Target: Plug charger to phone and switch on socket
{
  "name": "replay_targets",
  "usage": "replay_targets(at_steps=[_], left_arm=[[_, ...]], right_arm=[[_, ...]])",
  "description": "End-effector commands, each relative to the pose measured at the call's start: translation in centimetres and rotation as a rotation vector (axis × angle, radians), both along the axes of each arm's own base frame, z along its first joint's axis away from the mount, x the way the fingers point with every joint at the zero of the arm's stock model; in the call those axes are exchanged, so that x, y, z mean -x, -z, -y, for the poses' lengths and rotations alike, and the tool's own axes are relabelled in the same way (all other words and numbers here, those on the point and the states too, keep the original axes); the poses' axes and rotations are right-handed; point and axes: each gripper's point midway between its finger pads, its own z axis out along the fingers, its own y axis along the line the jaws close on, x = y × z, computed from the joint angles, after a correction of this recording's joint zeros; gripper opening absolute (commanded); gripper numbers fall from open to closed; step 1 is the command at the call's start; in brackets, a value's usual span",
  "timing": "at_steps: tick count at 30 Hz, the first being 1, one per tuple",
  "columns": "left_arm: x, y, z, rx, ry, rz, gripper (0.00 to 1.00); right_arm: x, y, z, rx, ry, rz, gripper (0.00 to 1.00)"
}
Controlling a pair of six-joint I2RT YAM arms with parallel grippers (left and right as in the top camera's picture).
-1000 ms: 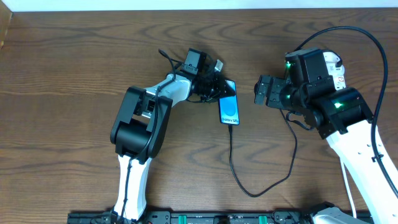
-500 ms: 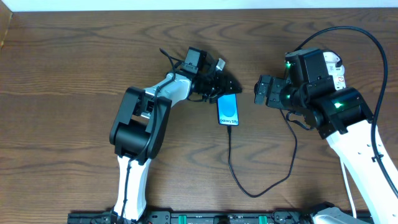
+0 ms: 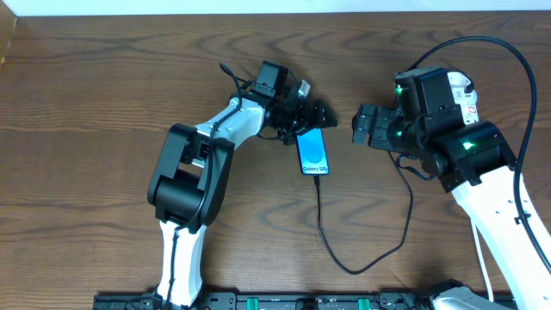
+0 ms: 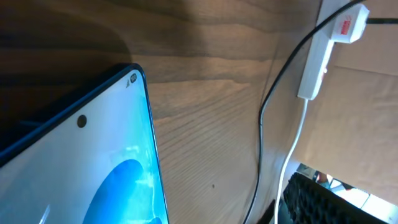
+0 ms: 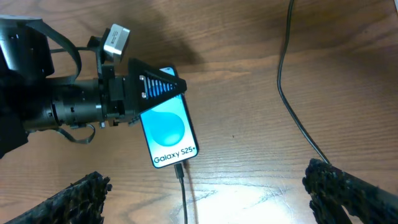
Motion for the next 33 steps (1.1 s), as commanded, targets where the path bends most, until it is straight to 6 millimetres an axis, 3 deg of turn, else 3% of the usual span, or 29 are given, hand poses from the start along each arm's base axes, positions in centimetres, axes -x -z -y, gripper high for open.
replay_targets(at_steps=[1,10,33], left_arm=[[0.4,6.1,-3.5,-0.246,-0.08,-0.04,0.91],[1.0,7.4,-5.5,-0.371,-0.109,-0.07,0.91],[1.6,7.8,-6.0,-0.403,-0.109,-0.094,0.91]], right_arm=[[-0.1,-0.5,0.1,0.006,-0.003,0.018,0.99],[-0.2,-0.6,0.1,0.004,-0.002,0.025,0.99],[-0.2,-0.6,0.1,0.004,-0.003,0.025,0.99]])
